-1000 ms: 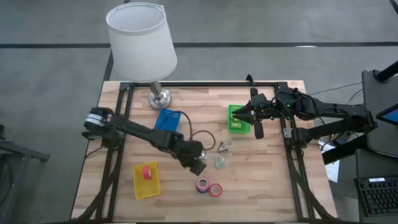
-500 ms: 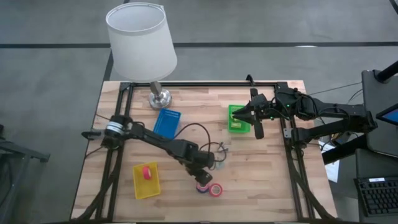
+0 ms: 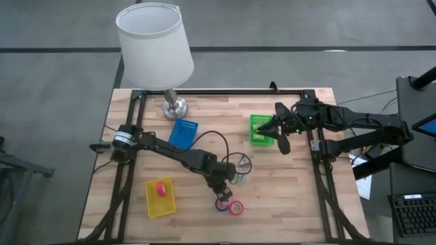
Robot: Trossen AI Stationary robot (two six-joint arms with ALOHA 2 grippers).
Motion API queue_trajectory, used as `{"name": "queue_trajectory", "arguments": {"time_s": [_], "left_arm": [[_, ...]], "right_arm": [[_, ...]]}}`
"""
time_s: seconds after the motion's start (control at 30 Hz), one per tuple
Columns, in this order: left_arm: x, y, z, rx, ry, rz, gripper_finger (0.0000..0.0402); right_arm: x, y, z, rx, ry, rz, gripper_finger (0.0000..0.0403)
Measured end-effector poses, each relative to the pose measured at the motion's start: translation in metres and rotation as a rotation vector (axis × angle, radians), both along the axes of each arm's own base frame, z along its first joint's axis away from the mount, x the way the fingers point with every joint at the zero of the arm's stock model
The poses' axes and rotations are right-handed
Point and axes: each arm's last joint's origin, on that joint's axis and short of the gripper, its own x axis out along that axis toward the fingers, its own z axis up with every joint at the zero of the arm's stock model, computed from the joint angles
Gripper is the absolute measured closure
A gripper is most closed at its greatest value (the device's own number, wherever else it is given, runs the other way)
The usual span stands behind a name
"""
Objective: Pick and place Stapler, Stapler remover, tape
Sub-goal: Put the pink tape into the yellow bin
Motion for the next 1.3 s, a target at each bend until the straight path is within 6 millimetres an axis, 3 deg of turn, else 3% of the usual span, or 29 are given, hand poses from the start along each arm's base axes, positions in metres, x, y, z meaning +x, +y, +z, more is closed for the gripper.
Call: {"name": "queue_trajectory", "arguments": {"time_s": [0.27,0.4,0.57,0.8,0.93,1.13,1.3], "left_arm": [[-0.002,0.014,0.023,-0.002,-0.07,0.05,0.0398],[-0.004,0.021,0.021,-0.018,-0.036,0.037,0.0385],[-0.002,0.016,0.034,0.053,-0.178,-0.206,0.0335],[-0.002,0.023,0.037,0.222,-0.239,-0.37,0.022],[-0.004,0.015,0.038,0.358,-0.293,-0.525,0.0168],[0.003,0.016,0.029,0.439,-0.308,-0.559,0.0148],[0.007,0.006,0.017,0.391,-0.32,-0.602,0.0151]], "right_arm": [[-0.006,0.004,-0.007,0.186,0.093,0.041,0.0354],[-0.008,0.007,-0.009,0.197,0.129,0.061,0.0355],[-0.008,0.007,-0.009,0.214,0.131,0.049,0.0354],[-0.007,0.007,-0.01,0.224,0.133,0.039,0.036],[-0.005,0.006,-0.011,0.206,0.14,0.014,0.0359],[-0.005,0.006,-0.012,0.175,0.139,0.001,0.0359],[-0.005,0.006,-0.012,0.165,0.139,0.007,0.036]]}}
